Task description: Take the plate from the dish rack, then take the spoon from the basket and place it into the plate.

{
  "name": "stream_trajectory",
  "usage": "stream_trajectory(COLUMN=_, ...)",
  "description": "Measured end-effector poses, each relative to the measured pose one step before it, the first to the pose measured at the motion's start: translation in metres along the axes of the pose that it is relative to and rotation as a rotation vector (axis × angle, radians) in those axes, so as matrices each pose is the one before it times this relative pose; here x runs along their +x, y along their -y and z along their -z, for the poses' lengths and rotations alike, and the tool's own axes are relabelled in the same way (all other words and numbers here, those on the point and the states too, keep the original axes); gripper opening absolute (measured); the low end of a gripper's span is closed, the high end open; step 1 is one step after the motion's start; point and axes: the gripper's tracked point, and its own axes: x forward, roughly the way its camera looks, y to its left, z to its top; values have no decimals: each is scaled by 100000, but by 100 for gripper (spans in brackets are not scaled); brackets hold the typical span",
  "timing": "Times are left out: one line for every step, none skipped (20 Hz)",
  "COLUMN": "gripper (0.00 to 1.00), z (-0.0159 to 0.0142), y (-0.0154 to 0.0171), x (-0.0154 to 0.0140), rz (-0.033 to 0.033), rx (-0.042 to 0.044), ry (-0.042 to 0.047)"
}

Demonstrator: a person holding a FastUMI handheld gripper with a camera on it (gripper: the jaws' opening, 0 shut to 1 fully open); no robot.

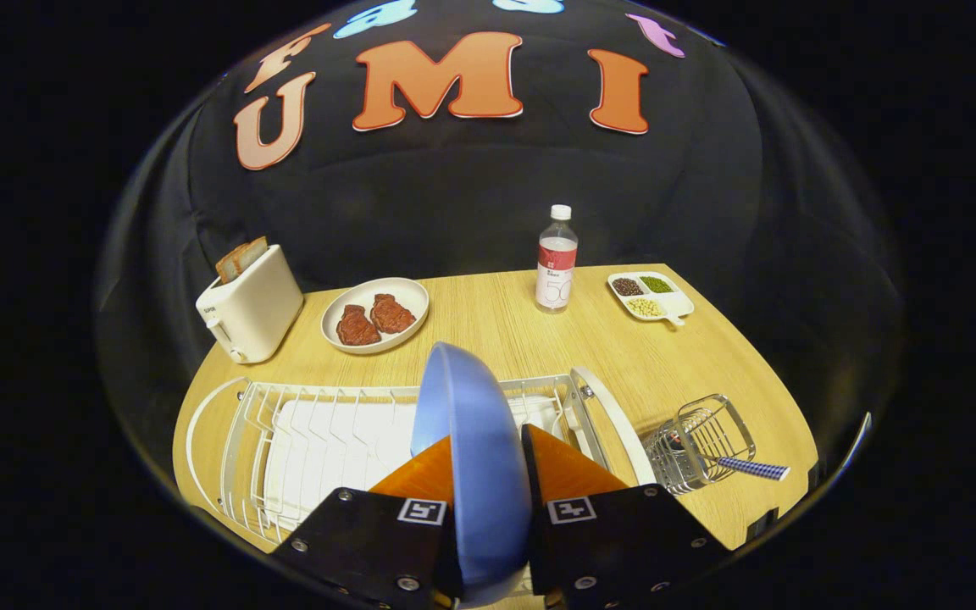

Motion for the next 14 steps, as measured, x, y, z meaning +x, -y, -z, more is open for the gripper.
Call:
stream_trajectory(gripper=29, z=-501, y=153, x=-196, rz=1235, rx=-376, ry=1466)
stream_trajectory(gripper=29, z=-623, y=-13, x=-235, rz=745, rx=-236, ry=1520)
stream_trajectory(gripper=29, z=-473, y=110, x=-245, rz=1223, rx=-601, ry=805)
stream_trajectory(gripper=29, z=-244, y=273, x=-114, rz=1263, rx=-1563, ry=871)
stream_trajectory(gripper=28, z=-408, y=152, x=-150, rz=671, rx=-1380, ry=745)
stream_trajectory(gripper=28, z=-513, y=354, x=-241, rz=1143, rx=-592, ry=1486)
stream_trajectory(gripper=28, z=-832, y=102, x=-151, rz=-329, rx=1548, ry=2140)
stream_trajectory(gripper=28, z=-480, y=-93, x=-465, rz=-1003, rx=2113, ry=1087)
stream_trajectory(gripper=28, z=-380, y=78, x=-489, rz=-848, rx=1331, ry=597)
stream_trajectory(gripper=28, z=-211, y=343, x=-425, rz=-363, rx=254, ry=896)
stream_trajectory(gripper=28, z=-217, y=344, x=-528, rz=-145, rx=42, ry=877)
stream_trajectory(gripper=28, z=-54, y=117, x=-758, rz=-1148, rx=613, ry=380)
stream_trajectory(gripper=28, z=65, y=-104, x=-868, rz=-2435, rx=1496, ry=192)
stream_trajectory(gripper=28, z=-5, y=319, x=-790, rz=-1719, rx=1490, ry=366)
